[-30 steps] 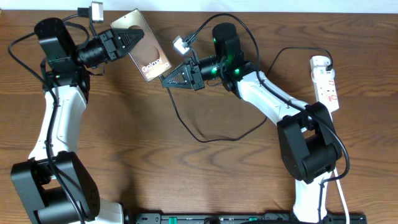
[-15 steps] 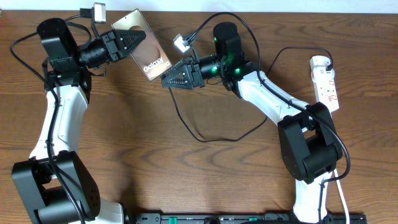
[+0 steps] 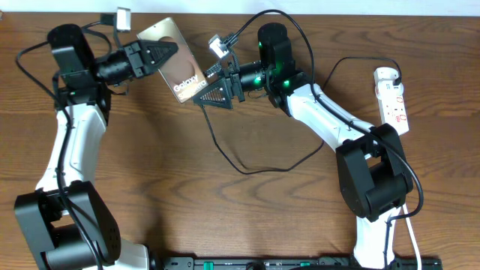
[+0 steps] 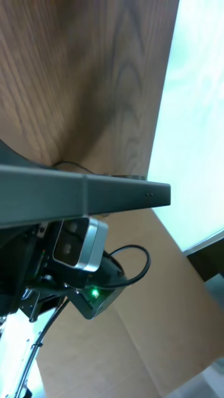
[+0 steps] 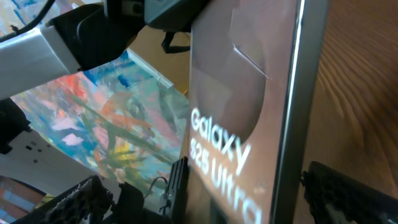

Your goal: Plug charger to phone and switch on socket

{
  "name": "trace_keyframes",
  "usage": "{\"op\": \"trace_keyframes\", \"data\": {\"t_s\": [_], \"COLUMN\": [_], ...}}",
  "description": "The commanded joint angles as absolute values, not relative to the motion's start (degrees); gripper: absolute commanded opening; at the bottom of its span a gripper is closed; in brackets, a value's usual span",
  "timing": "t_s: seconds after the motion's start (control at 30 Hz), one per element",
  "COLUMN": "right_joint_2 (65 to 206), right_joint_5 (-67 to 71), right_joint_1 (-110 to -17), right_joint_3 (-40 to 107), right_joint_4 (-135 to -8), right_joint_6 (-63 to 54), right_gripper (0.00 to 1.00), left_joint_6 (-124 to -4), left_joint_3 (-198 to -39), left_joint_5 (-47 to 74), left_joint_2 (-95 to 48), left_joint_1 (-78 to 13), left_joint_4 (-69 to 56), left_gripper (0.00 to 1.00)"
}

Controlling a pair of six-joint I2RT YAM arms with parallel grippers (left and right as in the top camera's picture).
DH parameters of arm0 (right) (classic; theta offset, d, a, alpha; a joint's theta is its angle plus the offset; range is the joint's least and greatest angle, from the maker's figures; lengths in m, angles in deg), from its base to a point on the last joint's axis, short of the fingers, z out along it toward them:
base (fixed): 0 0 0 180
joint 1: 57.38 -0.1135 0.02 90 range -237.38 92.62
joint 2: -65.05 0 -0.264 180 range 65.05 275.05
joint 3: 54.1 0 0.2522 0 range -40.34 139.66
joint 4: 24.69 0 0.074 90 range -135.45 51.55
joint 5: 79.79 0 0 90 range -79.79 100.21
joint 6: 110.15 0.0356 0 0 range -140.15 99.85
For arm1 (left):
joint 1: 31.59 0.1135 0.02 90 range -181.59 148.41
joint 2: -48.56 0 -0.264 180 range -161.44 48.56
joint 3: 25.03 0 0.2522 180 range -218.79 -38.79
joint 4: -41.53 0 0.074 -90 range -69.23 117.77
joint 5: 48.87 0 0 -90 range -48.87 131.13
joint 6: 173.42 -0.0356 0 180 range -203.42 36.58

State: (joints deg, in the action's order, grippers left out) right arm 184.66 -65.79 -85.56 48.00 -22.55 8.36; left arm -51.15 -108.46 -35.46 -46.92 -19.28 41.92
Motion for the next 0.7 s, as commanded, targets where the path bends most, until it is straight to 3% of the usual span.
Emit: {"op": "trace_keyframes", "data": {"t_s": [0.0,0.23,0.57,0.67], "right_joint_2": [183.35,183.35,183.35,183.35], "right_joint_5": [-65.57,-65.18,-52.37,-48.35], "right_joint_1": [-85.36,-84.36,-81.39,-80.73], "right_joint_3": [49.13,49.13,49.13,49.13], "right_joint_4": [-22.57,-22.79,-39.38,-45.47], "right_joint_6": [8.1,8.15,4.76,1.65], "right_gripper": [0.99,0.99,0.99,0.99], "left_joint_6": [-51.87,-51.91,-67.17,-68.39], "left_joint_3": [-108.59,-108.42,-105.25,-102.89], "left_joint_5": [-37.21,-33.54,-23.99,-22.22], "left_joint_2": [-46.59,-46.59,-46.59,-46.59], "left_joint_1": [-16.46,-9.86,-7.82,-7.93], "left_joint_4": [41.98,33.28,8.32,6.68], "left_gripper": [0.07,0.07,0.08,0.07]}}
